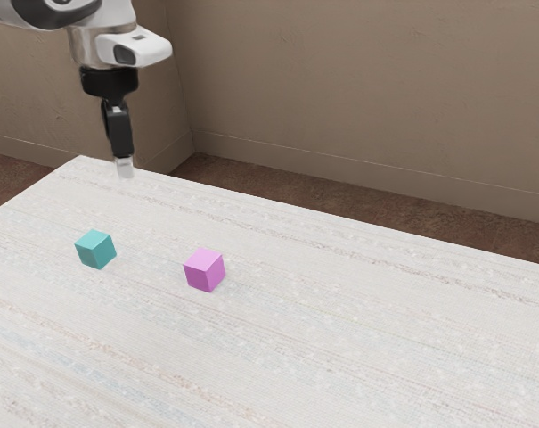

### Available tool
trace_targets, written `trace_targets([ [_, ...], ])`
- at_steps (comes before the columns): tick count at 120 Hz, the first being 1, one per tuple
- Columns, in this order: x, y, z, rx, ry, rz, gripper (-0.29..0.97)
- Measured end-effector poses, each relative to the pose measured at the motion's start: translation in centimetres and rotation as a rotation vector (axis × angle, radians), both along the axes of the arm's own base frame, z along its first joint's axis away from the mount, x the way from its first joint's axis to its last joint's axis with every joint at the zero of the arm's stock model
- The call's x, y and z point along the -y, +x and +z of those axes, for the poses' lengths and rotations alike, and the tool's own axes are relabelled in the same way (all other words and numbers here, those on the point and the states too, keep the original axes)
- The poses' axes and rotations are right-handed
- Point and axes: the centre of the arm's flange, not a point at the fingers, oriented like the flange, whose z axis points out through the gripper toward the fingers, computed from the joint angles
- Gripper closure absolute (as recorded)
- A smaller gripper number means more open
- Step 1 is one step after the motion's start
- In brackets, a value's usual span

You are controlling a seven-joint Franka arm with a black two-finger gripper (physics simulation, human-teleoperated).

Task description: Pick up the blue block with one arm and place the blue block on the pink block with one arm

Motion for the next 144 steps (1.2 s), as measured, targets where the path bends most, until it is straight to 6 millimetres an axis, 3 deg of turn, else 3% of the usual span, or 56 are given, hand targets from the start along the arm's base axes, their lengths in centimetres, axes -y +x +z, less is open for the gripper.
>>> trace_targets([
  [18, -0.2, 0.6, -0.1, 0.031, -0.012, -0.067, 0.00],
  [28, -2.1, 0.8, -0.7, 0.022, -0.017, -0.068, 0.00],
  [33, -4.0, 0.8, -2.0, 0.005, -0.017, -0.066, 0.00],
  [44, -9.5, -0.7, -7.3, -0.016, -0.012, -0.085, 0.00],
  [55, -13.8, -0.4, -9.1, 0.034, -0.017, -0.151, 0.00],
  [65, -15.0, 0.2, -9.4, 0.074, -0.012, -0.245, 0.00],
  [89, -18.4, 2.5, -14.5, 0.064, 0.005, -0.439, 0.00],
  [117, -23.2, 1.7, -21.7, 0.091, 0.011, -0.568, 0.00],
  [144, -27.4, 2.8, -25.8, 0.089, 0.002, -0.636, 0.00],
])
